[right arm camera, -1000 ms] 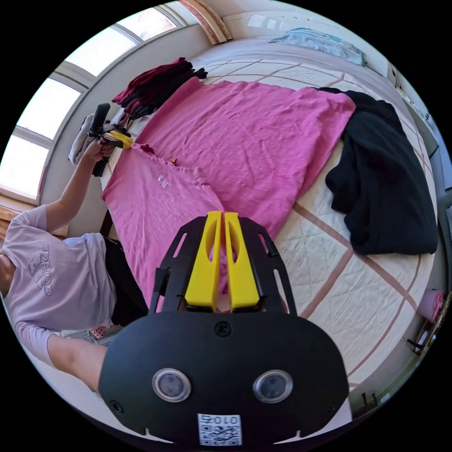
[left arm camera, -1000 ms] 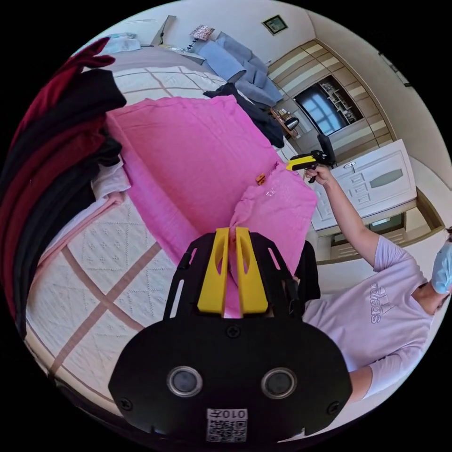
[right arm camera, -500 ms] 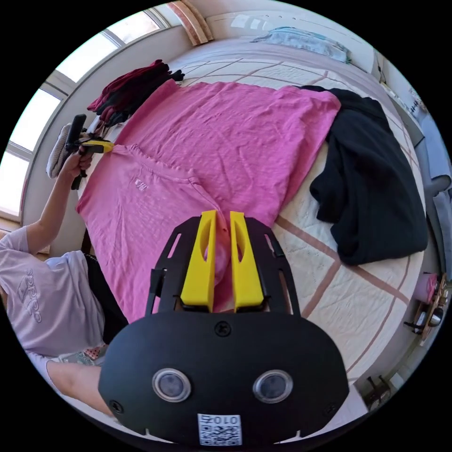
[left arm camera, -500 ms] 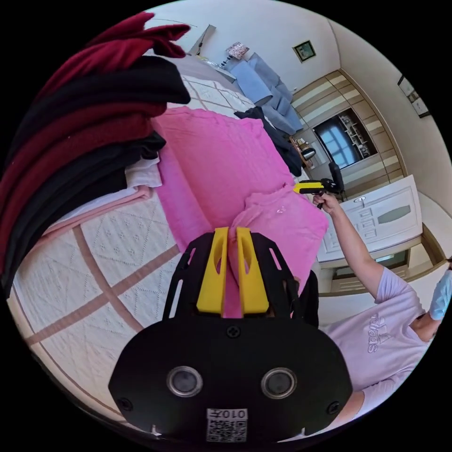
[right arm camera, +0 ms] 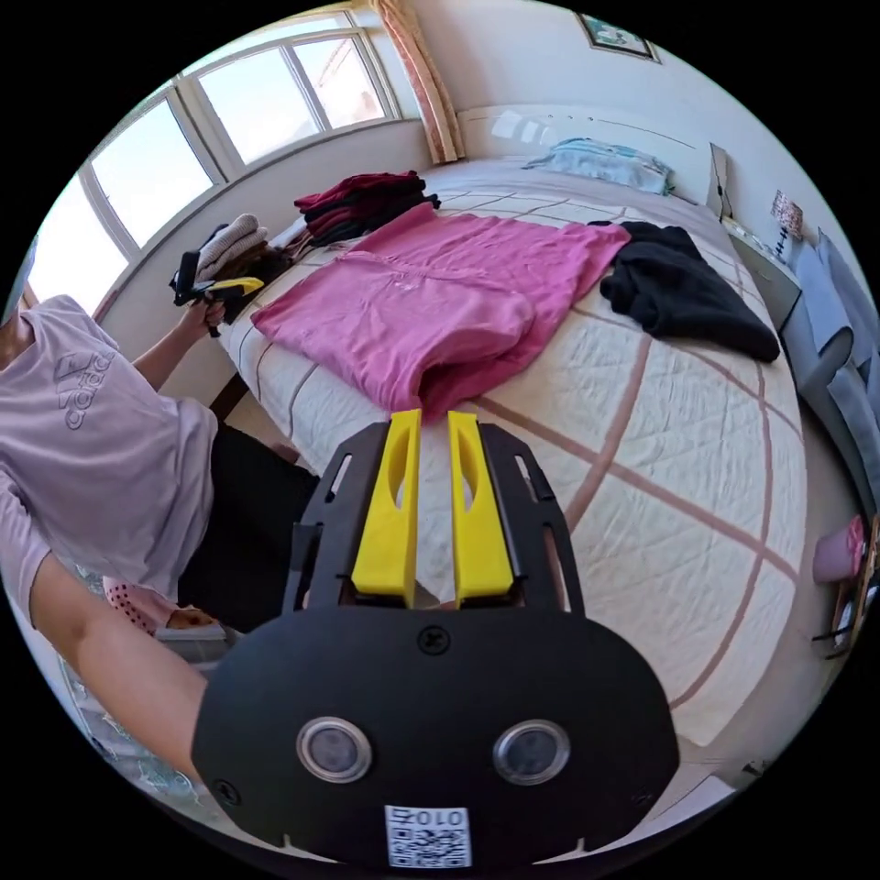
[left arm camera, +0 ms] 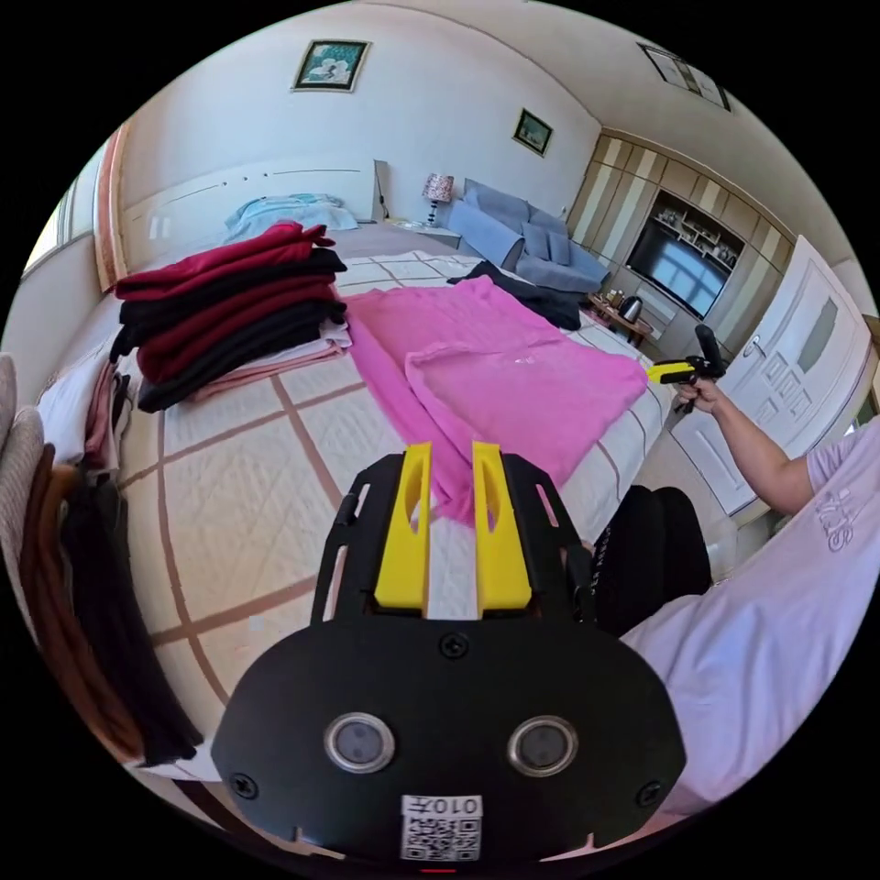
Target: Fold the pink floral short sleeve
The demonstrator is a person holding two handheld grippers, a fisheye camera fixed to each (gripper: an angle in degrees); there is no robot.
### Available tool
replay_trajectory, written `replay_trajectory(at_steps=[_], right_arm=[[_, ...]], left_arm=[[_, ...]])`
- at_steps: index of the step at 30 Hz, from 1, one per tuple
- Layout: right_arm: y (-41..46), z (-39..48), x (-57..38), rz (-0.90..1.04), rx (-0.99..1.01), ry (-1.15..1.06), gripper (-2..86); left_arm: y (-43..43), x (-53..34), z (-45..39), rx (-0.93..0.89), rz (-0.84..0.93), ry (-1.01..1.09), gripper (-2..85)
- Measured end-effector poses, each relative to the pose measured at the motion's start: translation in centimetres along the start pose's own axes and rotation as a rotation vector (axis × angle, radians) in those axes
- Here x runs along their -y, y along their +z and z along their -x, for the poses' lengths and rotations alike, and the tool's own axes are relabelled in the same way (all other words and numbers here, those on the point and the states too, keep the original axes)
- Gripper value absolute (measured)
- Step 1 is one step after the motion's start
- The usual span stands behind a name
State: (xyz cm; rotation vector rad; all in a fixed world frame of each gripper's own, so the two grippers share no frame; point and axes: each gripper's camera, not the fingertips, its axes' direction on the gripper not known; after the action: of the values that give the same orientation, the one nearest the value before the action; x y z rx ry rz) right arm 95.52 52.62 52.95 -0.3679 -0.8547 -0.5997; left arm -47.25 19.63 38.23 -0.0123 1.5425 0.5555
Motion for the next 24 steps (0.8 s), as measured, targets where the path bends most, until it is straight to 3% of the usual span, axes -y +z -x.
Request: replay_trajectory(at_steps=[6, 13, 18, 21, 24], right_arm=[[1.6, 1.4, -2.7, -0.114, -0.031, 0.025, 6.6], [3.4, 1.2, -1.9, 0.001, -0.024, 0.006, 3.0], [1.5, -0.2, -3.8, -0.078, 0.087, 0.066, 3.7], [2.4, 1.1, -4.2, -0.012, 0.022, 0.021, 4.8], [1.6, 1.6, -5.7, -0.120, 0.024, 0.013, 6.2]], left_arm=[[-0.7, -4.1, -3.6, -0.004, 0.052, 0.048, 5.8], [1.5, -4.0, -8.9, -0.005, 0.128, 0.186, 5.8], [1.6, -4.7, -10.6, 0.079, 0.175, 0.218, 6.1], [1.5, -5.2, -11.7, 0.115, 0.149, 0.241, 6.4], [1.8, -5.5, -12.7, 0.167, 0.153, 0.271, 7.0]])
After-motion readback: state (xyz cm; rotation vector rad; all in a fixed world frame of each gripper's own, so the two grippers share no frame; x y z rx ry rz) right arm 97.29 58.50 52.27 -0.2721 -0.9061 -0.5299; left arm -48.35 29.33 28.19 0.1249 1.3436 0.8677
